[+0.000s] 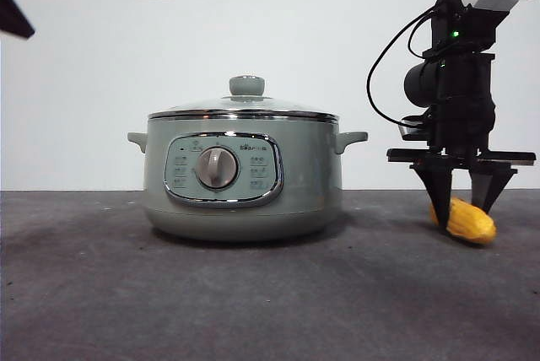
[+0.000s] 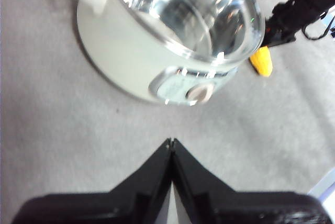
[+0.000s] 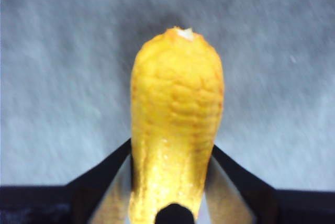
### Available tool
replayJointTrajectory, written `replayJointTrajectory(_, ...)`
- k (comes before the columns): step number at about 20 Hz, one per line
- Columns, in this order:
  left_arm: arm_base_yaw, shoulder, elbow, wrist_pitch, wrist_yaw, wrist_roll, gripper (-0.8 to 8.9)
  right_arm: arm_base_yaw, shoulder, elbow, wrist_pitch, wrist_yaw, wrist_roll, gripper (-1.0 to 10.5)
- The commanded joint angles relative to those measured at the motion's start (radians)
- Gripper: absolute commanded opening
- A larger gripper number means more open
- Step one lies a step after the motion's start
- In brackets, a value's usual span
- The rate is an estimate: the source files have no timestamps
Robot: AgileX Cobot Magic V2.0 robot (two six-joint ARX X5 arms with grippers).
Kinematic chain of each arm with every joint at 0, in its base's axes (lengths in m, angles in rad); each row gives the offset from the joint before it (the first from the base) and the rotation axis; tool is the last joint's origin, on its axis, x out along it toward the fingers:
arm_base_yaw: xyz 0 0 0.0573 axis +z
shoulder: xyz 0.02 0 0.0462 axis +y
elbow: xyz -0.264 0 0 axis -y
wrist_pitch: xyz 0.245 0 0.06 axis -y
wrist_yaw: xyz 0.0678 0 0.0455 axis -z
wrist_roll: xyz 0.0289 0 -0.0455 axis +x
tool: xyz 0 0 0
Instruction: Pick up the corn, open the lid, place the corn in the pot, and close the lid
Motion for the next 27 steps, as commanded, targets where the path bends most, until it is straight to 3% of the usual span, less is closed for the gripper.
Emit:
replayJointTrajectory(1, -0.012, 0.047, 0.095, -0.006, 0.001, 0.002, -0.05, -0.001, -0.058, 0.001, -0.034, 0.021, -0.03, -0.1)
replayJointTrajectory(8, -0.126, 0.375, 0.505, -0.151, -0.014, -0.002, 0.2, 0.0, -0.298, 0.001, -0.09, 0.026, -0.046, -0.1)
replayJointTrajectory(13, -0.234, 0.668, 0.857, -0.293, -0.059, -0.001, 3.04, 0.0, -0.467, 0.001, -0.157, 0.025, -0.052, -0.1)
replayJointTrajectory(18, -0.351, 0.922, 1.157, -0.447, -0.359, 0.093, 6.04, 0.021, -0.577, 0.001, -0.196, 0.018, -0.037, -0.1)
replayJointTrajectory(21, -0.401, 1.024, 1.256, -0.437, -0.432, 0.097, 6.03, 0.04, -0.6, 0.001, -0.234, 0.018, -0.037, -0.1)
replayJointTrajectory(27, -0.45, 1.117, 1.266, -0.363, -0.481, 0.096, 6.01, 0.083, -0.612, 0.001, -0.245, 0.021, -0.039, -0.1)
